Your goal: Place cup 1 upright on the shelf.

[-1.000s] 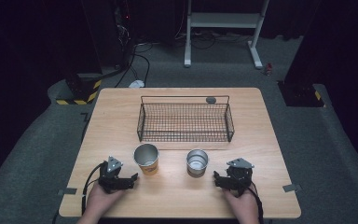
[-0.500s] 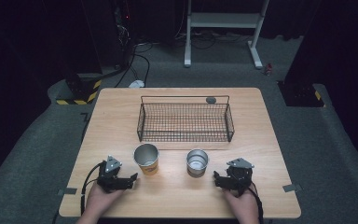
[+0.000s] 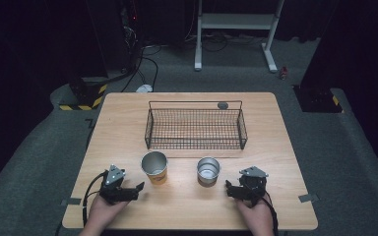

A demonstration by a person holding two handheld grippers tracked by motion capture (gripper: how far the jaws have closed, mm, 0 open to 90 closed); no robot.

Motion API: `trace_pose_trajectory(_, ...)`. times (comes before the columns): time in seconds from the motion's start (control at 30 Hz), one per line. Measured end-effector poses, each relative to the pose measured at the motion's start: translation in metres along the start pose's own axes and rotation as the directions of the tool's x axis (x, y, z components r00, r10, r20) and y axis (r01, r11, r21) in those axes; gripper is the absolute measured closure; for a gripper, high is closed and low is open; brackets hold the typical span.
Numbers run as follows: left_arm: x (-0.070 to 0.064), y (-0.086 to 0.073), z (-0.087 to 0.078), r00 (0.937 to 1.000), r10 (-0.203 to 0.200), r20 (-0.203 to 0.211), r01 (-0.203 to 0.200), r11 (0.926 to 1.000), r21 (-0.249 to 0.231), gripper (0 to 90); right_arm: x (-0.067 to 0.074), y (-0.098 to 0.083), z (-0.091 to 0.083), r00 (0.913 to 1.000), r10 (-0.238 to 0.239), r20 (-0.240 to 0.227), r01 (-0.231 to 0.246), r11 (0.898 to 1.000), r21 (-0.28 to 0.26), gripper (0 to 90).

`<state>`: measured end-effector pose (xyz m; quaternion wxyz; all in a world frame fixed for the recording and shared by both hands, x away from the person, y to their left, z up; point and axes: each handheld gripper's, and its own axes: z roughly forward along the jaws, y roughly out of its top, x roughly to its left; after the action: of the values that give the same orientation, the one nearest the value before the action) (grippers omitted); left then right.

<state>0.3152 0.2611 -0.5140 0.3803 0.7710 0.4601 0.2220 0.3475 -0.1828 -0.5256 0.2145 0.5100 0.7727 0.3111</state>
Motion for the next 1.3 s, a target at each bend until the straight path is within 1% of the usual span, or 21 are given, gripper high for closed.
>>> trace_pose_trajectory(0.1, -0.001, 0.001, -0.002, 1.0000, 0.004, -0.007, -0.004, 1.0000, -0.005, 6.9, 0.000, 0.000, 0.000, 1.0000, 0.001, -0.001, -0.001, 1.000, 0.001, 9.1)
trace_pose_trajectory(0.17, -0.002, 0.002, -0.003, 1.0000, 0.009, -0.002, -0.009, 1.0000, -0.002, 7.0, 0.000, 0.000, 0.000, 1.0000, 0.001, -0.001, -0.001, 1.000, 0.001, 9.1)
trace_pose_trajectory(0.23, -0.003, 0.003, -0.004, 0.9999, 0.010, -0.005, -0.010, 0.9999, -0.011, 7.6, 0.000, 0.000, 0.000, 1.0000, 0.000, 0.000, 0.000, 1.000, 0.000, 9.1)
trace_pose_trajectory(0.3, -0.003, 0.004, -0.005, 0.9998, 0.019, 0.007, -0.019, 0.9997, -0.018, 8.5, 0.000, 0.000, 0.000, 1.0000, 0.000, 0.000, 0.000, 1.000, 0.000, 9.1)
trace_pose_trajectory(0.4, -0.005, 0.006, -0.007, 0.9995, 0.030, 0.008, -0.029, 0.9992, -0.028, 8.9, 0.000, 0.000, 0.000, 1.0000, 0.000, 0.000, 0.000, 1.000, 0.000, 9.1)
trace_pose_trajectory(0.77, -0.012, 0.009, -0.013, 0.9980, 0.059, 0.022, -0.057, 0.9957, -0.072, 7.7, 0.000, 0.000, 0.000, 1.0000, 0.000, 0.000, 0.000, 1.000, 0.001, 9.1)
trace_pose_trajectory(0.8, -0.013, 0.009, -0.013, 0.9979, 0.059, 0.026, -0.057, 0.9953, -0.077, 7.5, 0.000, 0.000, 0.000, 1.0000, 0.000, 0.000, 0.000, 1.000, 0.000, 9.1)
trace_pose_trajectory(0.87, -0.015, 0.011, -0.013, 0.9980, 0.049, 0.041, -0.045, 0.9952, -0.087, 7.1, 0.000, 0.000, 0.000, 1.0000, 0.000, 0.000, 0.000, 1.000, 0.000, 9.1)
trace_pose_trajectory(0.93, -0.016, 0.011, -0.013, 0.9976, 0.050, 0.048, -0.045, 0.9948, -0.091, 6.7, 0.000, 0.000, 0.000, 1.0000, 0.000, 0.000, 0.000, 1.000, 0.000, 9.1)
trace_pose_trajectory(1.0, -0.020, 0.013, -0.012, 0.9968, 0.048, 0.064, -0.041, 0.9940, -0.101, 6.3, 0.000, 0.000, 0.000, 1.0000, 0.001, 0.000, -0.001, 1.000, 0.000, 9.1)
trace_pose_trajectory(1.07, -0.021, 0.015, -0.012, 0.9960, 0.057, 0.069, -0.050, 0.9932, -0.105, 5.8, 0.000, 0.000, 0.000, 1.0000, 0.000, 0.000, 0.000, 1.000, 0.000, 9.1)
trace_pose_trajectory(1.13, -0.022, 0.016, -0.012, 0.9960, 0.052, 0.072, -0.044, 0.9930, -0.109, 5.3, 0.000, 0.000, 0.000, 1.0000, 0.000, 0.000, 0.000, 1.000, 0.000, 9.1)
trace_pose_trajectory(1.2, -0.023, 0.016, -0.013, 0.9954, 0.052, 0.081, -0.042, 0.9915, -0.123, 5.2, 0.000, 0.000, 0.000, 1.0000, 0.000, 0.000, 0.000, 1.000, 0.000, 9.1)
trace_pose_trajectory(1.3, -0.026, 0.017, -0.013, 0.9944, 0.060, 0.087, -0.048, 0.9904, -0.129, 5.1, 0.000, 0.000, 0.000, 1.0000, 0.001, 0.000, -0.001, 1.000, 0.001, 9.1)
